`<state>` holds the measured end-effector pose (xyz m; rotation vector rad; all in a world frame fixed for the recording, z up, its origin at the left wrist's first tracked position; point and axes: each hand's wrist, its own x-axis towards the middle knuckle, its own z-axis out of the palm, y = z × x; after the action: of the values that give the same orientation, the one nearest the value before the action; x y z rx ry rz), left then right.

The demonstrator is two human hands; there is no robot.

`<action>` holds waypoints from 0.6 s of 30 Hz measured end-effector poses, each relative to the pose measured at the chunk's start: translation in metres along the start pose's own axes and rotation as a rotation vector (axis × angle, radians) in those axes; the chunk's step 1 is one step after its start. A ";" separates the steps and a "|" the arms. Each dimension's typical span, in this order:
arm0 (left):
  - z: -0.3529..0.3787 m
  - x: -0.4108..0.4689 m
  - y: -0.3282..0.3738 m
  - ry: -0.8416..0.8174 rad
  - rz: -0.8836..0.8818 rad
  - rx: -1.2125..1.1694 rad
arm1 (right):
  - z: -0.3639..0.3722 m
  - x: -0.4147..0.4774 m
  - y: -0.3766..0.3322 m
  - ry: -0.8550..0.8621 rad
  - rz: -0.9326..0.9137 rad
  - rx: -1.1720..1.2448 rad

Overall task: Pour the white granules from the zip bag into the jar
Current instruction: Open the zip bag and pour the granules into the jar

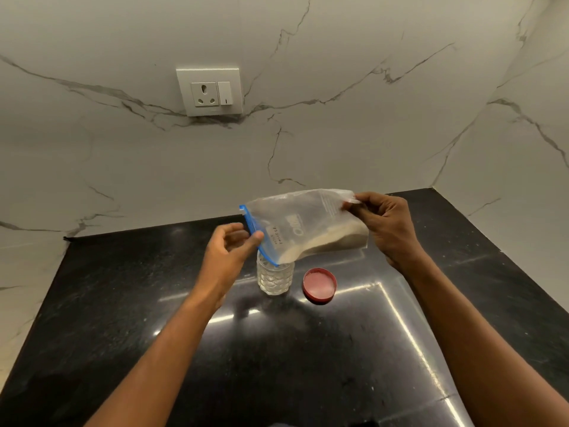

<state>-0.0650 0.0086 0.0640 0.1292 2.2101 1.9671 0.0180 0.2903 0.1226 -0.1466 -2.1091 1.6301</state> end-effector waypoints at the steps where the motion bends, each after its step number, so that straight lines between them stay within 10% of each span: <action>1: 0.001 0.000 -0.005 -0.057 -0.021 0.002 | 0.002 0.000 -0.001 -0.006 -0.009 -0.015; 18: 0.007 0.018 -0.016 -0.123 0.066 -0.121 | 0.022 -0.008 -0.002 0.141 -0.268 -0.352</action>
<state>-0.0802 0.0165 0.0458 0.3013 2.0299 2.0614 0.0161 0.2675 0.1186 -0.0837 -2.1798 1.0593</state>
